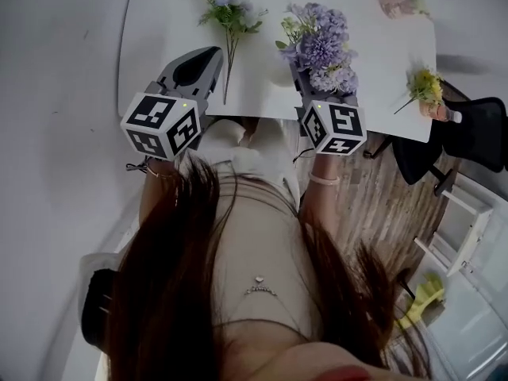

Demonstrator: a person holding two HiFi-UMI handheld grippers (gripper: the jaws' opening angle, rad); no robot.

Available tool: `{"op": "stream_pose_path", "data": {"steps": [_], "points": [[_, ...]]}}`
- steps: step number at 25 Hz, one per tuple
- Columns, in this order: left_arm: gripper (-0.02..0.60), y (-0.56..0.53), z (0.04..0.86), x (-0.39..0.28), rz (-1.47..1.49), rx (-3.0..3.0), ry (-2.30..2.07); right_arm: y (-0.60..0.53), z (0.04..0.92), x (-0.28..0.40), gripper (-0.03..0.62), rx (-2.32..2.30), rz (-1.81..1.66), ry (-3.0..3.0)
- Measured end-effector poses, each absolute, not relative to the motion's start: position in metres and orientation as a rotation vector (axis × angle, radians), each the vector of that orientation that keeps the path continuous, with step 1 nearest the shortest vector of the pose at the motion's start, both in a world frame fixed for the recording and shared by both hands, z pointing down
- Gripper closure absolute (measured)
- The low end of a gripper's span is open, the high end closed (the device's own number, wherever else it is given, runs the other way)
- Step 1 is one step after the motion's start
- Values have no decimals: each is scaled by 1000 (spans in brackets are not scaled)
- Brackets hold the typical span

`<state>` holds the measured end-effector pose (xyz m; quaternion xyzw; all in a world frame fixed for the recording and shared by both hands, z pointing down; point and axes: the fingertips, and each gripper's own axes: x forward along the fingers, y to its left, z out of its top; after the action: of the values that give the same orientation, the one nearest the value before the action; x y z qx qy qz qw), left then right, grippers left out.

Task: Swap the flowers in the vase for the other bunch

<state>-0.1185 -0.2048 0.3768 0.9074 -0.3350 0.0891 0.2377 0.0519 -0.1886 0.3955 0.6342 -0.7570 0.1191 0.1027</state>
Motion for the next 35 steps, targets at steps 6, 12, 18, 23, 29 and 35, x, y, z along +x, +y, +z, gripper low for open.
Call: {"op": "stream_pose_path", "data": {"steps": [6, 12, 18, 23, 29, 35], "points": [[577, -205, 378, -125, 260, 2488, -906, -186, 394, 59, 264, 1986, 372, -2191], [577, -201, 376, -121, 273, 2485, -923, -187, 395, 62, 250, 1978, 394, -2183], [577, -189, 380, -118, 268, 2462, -945, -186, 400, 57, 237, 1951, 526, -2249], [577, -175, 380, -117, 252, 2435, -981, -185, 407, 57, 237, 1929, 530, -2244], [577, -163, 384, -135, 246, 2391, -1056, -186, 421, 56, 227, 1930, 574, -2248], [577, -159, 380, -146, 233, 2385, -1102, -183, 438, 48, 224, 1881, 633, -2257]]}}
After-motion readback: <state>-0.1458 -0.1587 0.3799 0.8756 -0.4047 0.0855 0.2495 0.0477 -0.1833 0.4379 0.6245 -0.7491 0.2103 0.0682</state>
